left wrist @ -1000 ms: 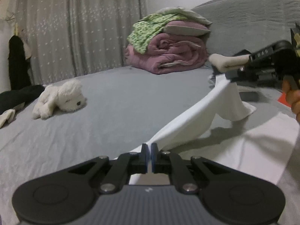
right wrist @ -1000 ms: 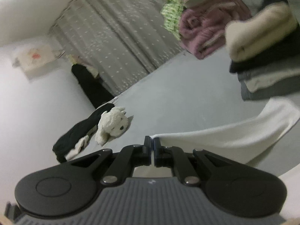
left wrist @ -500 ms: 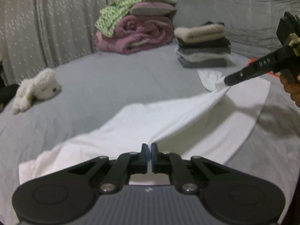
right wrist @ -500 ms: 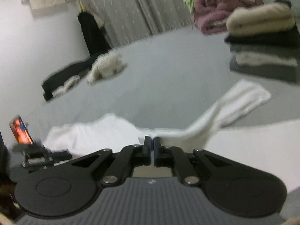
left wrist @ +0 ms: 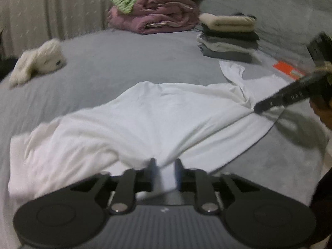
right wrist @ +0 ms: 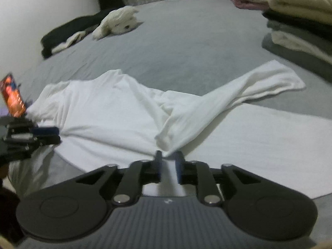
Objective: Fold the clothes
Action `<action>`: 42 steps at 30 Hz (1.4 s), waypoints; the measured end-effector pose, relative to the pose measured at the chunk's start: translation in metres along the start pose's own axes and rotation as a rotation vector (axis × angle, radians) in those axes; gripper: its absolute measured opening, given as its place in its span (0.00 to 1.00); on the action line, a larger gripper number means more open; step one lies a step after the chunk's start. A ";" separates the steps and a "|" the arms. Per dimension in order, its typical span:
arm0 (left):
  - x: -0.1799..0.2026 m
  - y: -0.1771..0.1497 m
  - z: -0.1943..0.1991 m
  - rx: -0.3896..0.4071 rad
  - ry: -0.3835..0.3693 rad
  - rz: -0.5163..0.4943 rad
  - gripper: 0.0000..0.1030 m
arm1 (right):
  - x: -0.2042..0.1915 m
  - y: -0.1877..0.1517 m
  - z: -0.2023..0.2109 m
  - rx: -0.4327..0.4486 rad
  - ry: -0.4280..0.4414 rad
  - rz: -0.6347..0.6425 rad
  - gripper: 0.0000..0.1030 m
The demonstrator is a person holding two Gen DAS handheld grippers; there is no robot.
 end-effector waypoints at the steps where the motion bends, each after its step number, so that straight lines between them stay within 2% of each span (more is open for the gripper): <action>1: -0.003 -0.001 0.005 0.000 0.007 0.029 0.31 | -0.002 -0.001 0.005 0.008 -0.002 0.023 0.30; 5: -0.025 -0.005 0.023 -0.002 0.073 0.155 0.31 | -0.013 -0.001 0.020 0.054 -0.016 0.092 0.30; 9: -0.052 -0.009 0.035 0.007 0.154 0.281 0.31 | -0.025 0.007 0.020 0.084 0.014 0.114 0.30; 15: -0.091 -0.016 0.049 0.049 0.226 0.498 0.31 | -0.057 0.011 0.004 0.070 0.063 0.190 0.30; 22: -0.114 -0.019 0.051 0.107 0.284 0.638 0.31 | -0.089 0.015 -0.018 0.043 0.118 0.269 0.30; 26: -0.118 -0.017 0.047 0.127 0.303 0.692 0.29 | -0.102 0.017 -0.030 0.029 0.142 0.328 0.36; 31: -0.114 -0.015 0.055 0.143 0.325 0.708 0.29 | -0.109 0.018 -0.047 -0.009 0.162 0.388 0.36; 35: -0.114 -0.018 0.059 0.122 0.350 0.710 0.30 | -0.110 0.014 -0.055 -0.040 0.173 0.420 0.36; 38: -0.117 -0.020 0.059 0.103 0.386 0.698 0.30 | -0.112 0.011 -0.056 -0.049 0.182 0.439 0.36; 42: -0.123 -0.022 0.059 0.112 0.406 0.731 0.29 | -0.115 0.008 -0.057 -0.049 0.175 0.460 0.36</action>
Point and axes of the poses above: each gripper's, at about its wrist camera, not at the fingertips, and z roughly against the way its jaws point, x to its right, y to its top, the point moved 2 cm from there along -z, roughly the way its jaws point, and after that the axes turned 7 degrees about x, right-handed, at the moved point
